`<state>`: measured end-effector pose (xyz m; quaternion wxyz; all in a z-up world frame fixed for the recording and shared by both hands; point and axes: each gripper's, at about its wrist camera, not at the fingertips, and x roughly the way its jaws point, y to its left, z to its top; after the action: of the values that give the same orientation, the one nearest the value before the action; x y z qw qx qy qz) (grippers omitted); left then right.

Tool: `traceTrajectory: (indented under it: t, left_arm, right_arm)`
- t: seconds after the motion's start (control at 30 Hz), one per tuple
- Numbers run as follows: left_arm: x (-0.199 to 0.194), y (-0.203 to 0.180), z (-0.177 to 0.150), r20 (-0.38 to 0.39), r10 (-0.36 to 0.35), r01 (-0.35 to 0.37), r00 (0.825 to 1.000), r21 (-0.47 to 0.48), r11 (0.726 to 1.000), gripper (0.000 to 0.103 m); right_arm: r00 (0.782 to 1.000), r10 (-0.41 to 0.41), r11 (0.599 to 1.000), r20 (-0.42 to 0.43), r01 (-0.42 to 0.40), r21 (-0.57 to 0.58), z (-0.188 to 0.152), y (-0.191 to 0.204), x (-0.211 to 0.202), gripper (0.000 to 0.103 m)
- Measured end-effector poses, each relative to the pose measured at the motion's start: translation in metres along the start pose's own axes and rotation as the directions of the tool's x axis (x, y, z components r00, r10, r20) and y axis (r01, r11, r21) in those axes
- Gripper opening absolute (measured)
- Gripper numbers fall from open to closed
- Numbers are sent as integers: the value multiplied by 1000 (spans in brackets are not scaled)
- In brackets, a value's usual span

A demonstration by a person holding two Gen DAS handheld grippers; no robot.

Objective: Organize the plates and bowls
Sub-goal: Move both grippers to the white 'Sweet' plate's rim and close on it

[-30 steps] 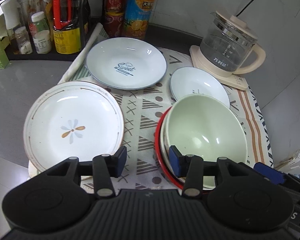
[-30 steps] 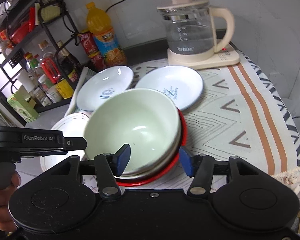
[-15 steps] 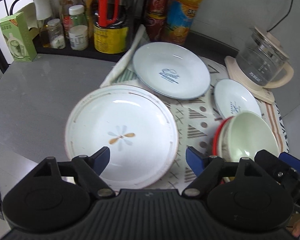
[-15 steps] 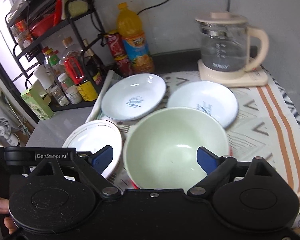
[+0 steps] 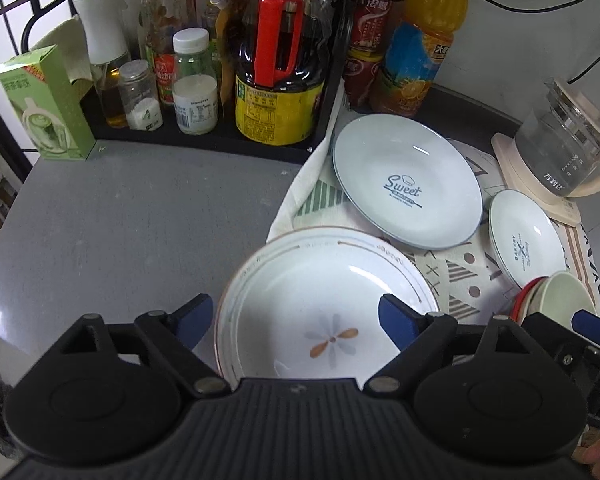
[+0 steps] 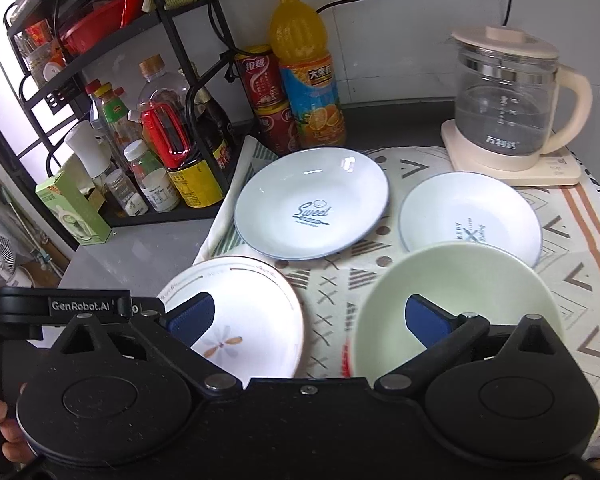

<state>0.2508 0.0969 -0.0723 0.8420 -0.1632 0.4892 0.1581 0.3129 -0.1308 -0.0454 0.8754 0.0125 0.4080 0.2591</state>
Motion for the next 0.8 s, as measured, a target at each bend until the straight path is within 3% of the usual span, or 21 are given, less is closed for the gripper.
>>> traceTrajectory:
  t: [0.3, 0.8]
  left_arm:
    - [20, 14, 34, -13, -70, 71, 997, 37, 997, 89]
    - [57, 20, 73, -8, -212, 213, 977, 39, 976, 88]
  right_arm:
    - [998, -55, 998, 1, 55, 41, 14, 25, 22, 103]
    - [984, -173, 957, 31, 161, 240, 28, 30, 55, 102]
